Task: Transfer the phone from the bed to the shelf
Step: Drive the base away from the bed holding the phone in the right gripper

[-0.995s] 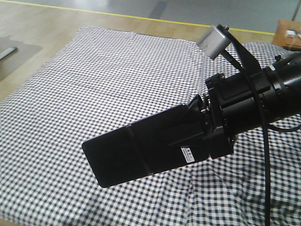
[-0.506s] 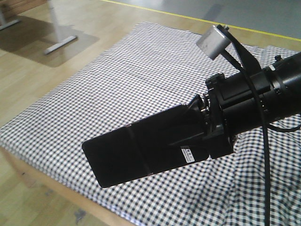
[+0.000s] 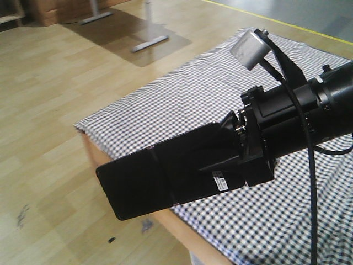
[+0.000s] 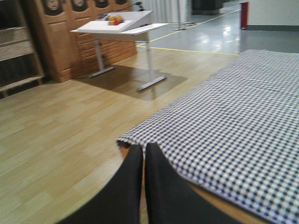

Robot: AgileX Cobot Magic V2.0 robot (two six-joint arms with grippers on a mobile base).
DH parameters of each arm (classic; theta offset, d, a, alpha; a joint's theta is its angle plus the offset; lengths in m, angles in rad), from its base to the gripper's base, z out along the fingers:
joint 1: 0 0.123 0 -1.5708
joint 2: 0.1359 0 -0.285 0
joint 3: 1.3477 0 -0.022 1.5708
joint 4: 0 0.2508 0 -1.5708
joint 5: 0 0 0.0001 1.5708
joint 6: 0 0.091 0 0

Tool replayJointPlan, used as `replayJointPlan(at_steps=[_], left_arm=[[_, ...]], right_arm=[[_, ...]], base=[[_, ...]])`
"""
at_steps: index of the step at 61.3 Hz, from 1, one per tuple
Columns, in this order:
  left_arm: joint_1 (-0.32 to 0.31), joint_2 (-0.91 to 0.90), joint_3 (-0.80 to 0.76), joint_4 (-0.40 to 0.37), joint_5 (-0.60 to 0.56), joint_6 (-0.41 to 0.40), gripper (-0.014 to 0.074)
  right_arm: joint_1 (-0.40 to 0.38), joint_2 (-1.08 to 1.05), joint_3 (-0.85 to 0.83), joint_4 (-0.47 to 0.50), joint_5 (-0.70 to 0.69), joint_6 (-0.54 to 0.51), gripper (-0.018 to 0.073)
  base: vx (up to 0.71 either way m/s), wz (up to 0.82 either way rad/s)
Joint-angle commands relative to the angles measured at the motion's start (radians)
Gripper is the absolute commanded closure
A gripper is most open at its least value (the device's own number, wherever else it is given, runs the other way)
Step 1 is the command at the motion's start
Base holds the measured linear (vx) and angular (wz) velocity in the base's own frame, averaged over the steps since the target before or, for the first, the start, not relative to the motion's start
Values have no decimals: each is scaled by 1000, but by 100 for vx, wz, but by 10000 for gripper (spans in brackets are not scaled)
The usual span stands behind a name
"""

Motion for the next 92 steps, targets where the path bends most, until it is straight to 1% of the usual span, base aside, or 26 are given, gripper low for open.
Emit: replayJointPlan(at_steps=[1, 60, 92], left_arm=[[-2, -10, -26, -5, -73, -4, 596], [-2, -10, -26, -5, -73, -4, 596], [-2, -10, -26, -5, -73, -4, 596]], right_arm=[[0, -31, -25, 74, 50, -5, 560], [0, -31, -25, 74, 50, -4, 560], [0, -31, -25, 74, 50, -5, 560]], base=[[-14, 56], [-15, 57], [-9, 33]])
